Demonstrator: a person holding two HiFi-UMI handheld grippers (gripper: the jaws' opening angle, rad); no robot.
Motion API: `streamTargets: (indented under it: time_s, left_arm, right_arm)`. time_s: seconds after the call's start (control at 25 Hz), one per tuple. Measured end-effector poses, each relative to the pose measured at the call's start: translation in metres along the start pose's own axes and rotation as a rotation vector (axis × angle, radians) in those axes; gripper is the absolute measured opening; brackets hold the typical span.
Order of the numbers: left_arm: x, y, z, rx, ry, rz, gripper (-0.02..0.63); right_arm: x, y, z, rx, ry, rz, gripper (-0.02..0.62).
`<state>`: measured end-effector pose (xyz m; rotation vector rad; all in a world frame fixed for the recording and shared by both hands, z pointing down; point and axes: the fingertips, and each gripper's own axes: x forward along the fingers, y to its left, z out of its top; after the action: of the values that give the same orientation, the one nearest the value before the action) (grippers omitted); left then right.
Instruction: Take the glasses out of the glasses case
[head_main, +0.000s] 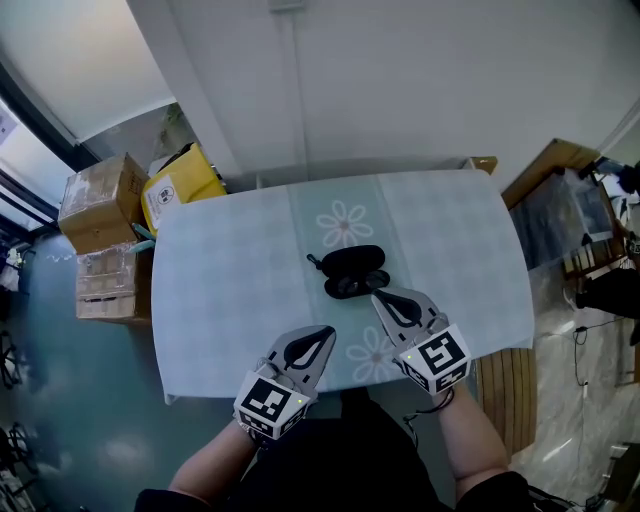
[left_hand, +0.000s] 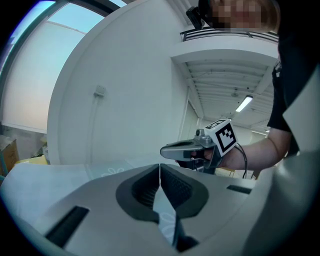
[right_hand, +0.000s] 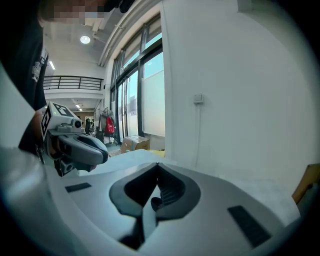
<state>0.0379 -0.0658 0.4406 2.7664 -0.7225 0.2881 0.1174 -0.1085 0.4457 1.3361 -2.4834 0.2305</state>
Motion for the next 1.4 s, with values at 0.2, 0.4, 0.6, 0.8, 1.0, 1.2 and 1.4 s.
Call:
streamTargets:
  time_s: [0.2,0.4,0.6,0.8,1.0,1.2,1.4]
  left_arm:
    - [0.014,0.001,-0.003,0.002,0.017,0.021,0.031]
    - [0.025,0.004,-0.008,-0.011,0.031,0.042,0.031]
    - [0.037,0.004,-0.015,-0.026,0.042,0.061,0.031]
    - [0.048,0.007,-0.023,-0.054,0.047,0.095,0.031]
    - [0.055,0.008,-0.026,-0.074,0.048,0.131,0.031]
    - [0.057,0.008,-0.028,-0.089,0.047,0.164,0.031]
    - [0.057,0.008,-0.033,-0.109,0.049,0.2,0.031]
  right_arm:
    - [0.009,-0.014,-0.013,-0.003,0.033,0.036,0.023]
    - [0.022,-0.022,-0.028,-0.016,0.076,0.091,0.023]
    - [0.034,-0.031,-0.044,-0.05,0.126,0.155,0.023]
    - [0.048,-0.039,-0.057,-0.091,0.178,0.22,0.023]
    - [0.06,-0.039,-0.074,-0.132,0.241,0.302,0.023]
    - [0.072,-0.04,-0.093,-0.214,0.324,0.376,0.025]
    - [0.084,-0.041,-0.119,-0.269,0.421,0.472,0.026]
